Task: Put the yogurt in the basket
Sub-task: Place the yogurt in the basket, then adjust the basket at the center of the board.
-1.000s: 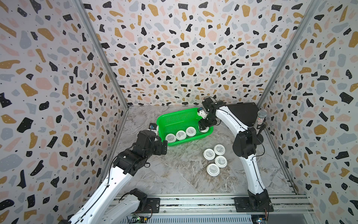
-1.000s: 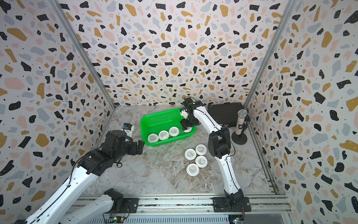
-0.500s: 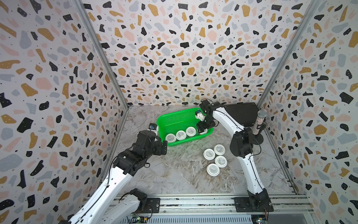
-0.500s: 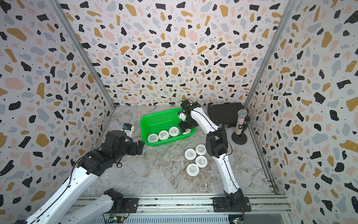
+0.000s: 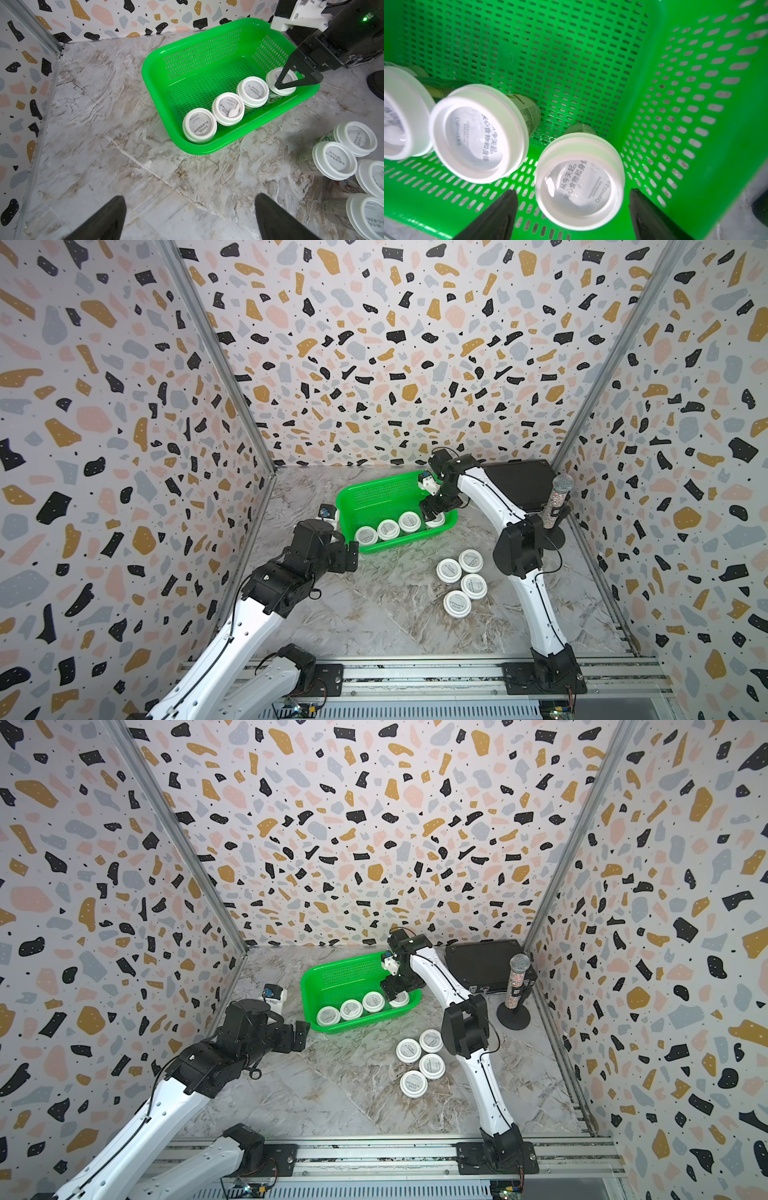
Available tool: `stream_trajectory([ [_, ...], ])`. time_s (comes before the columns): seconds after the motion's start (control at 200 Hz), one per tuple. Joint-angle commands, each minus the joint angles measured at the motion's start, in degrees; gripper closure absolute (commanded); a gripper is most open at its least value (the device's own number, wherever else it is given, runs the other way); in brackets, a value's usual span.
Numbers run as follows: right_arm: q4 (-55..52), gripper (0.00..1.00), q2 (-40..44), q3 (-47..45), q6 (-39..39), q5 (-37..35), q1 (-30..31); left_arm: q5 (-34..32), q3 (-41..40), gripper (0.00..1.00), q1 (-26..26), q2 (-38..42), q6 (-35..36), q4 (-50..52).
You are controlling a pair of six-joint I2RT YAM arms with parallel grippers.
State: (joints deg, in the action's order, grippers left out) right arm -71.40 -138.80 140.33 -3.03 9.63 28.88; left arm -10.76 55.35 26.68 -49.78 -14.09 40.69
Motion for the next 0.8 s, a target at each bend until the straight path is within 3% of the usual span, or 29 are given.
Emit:
stream_trajectory([
  [0.0,-0.59,0.1,3.99,2.61,-0.31,0.28,0.21,0.95,-0.68,0.01,-0.39,0.65,0.95,-1.6],
  [0.275,2.99,0.1,11.88,2.0,1.32,-5.2,0.04,1.99,-0.68,0.01,-0.47,-0.47,0.53,-1.55],
  [0.411,5.08,0.13,13.8,-0.34,3.23,-2.23,-2.09,-0.31,-0.6,0.0,-1.54,-1.56,-4.59,-1.31],
  [0.501,6.67,0.16,14.05,-2.44,4.99,1.67,-4.91,1.58,-1.04,0.0,-4.59,-3.68,-9.36,-3.32],
  [0.651,7.3,0.24,11.71,-3.74,6.27,8.86,-9.31,10.61,-4.11,0.05,-12.21,-8.36,-17.44,-12.92],
  [0.796,7.27,0.28,9.03,-4.48,5.6,10.69,-11.44,15.49,-5.42,0.2,-17.62,-15.29,-22.39,-21.73],
])
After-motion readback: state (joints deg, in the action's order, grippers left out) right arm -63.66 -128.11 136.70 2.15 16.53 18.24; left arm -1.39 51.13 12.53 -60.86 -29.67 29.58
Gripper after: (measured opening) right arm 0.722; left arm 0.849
